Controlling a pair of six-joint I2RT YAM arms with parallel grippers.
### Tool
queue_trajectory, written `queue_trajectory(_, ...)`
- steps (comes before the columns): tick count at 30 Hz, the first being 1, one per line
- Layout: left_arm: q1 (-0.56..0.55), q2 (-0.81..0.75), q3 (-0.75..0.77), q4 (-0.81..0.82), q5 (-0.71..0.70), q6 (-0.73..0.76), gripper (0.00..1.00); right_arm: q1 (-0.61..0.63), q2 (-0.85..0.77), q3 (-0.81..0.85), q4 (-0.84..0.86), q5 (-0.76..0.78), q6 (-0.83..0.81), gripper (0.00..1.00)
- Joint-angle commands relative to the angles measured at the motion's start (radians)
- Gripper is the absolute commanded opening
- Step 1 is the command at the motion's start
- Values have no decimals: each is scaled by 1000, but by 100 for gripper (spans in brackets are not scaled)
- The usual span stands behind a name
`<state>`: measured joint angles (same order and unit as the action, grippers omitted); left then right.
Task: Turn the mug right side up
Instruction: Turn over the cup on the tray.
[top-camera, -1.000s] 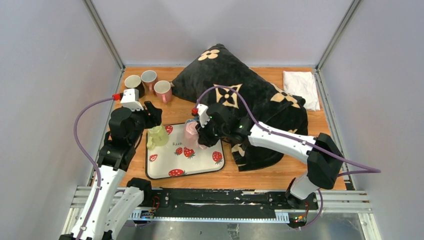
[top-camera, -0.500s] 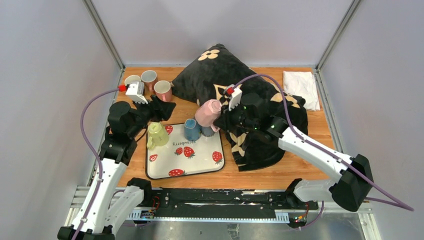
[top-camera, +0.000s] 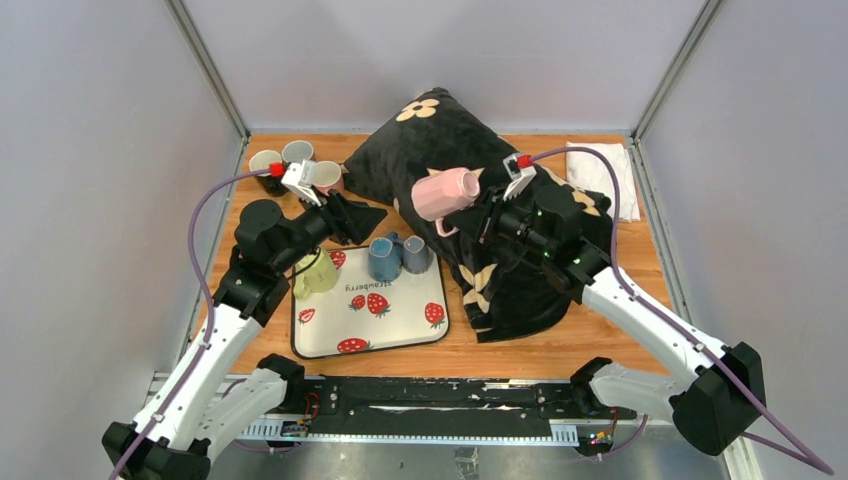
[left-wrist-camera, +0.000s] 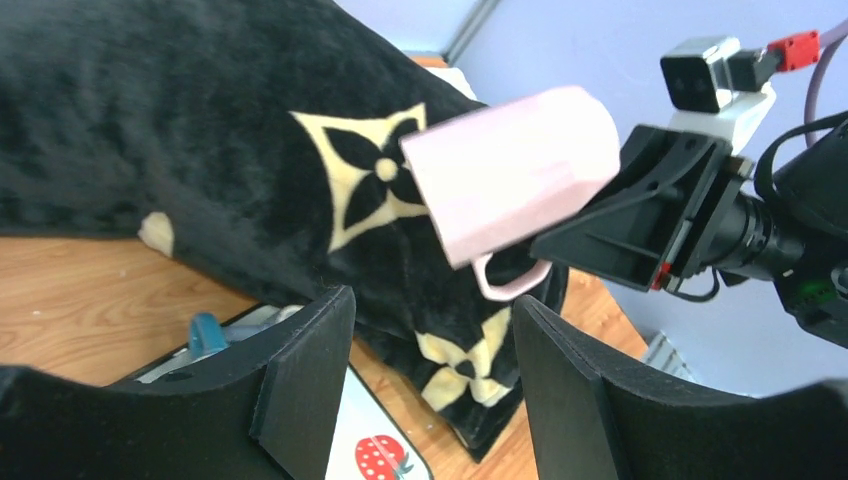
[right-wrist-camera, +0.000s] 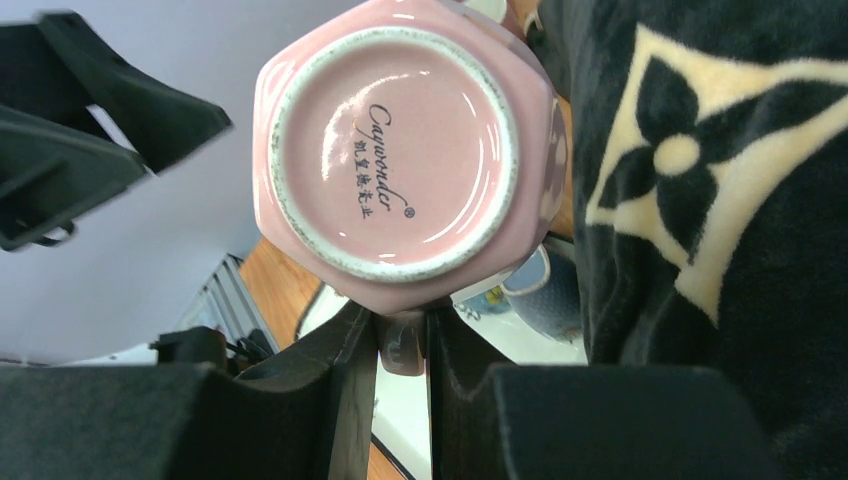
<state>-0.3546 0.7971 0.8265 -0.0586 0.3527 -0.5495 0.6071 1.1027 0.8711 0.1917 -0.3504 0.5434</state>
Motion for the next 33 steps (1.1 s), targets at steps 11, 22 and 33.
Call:
queue_trajectory(11, -53, 69, 16, 162, 95, -106, 66, -56, -83, -29, 460, -117, 202, 0)
queue_trajectory(22, -70, 84, 16, 338, 200, -250, 67, -74, -9, -3, 760, -206, 362, 0)
queue_trajectory(33, -94, 103, 41, 429, 200, -309, 69, -74, 68, 88, 903, -276, 449, 0)
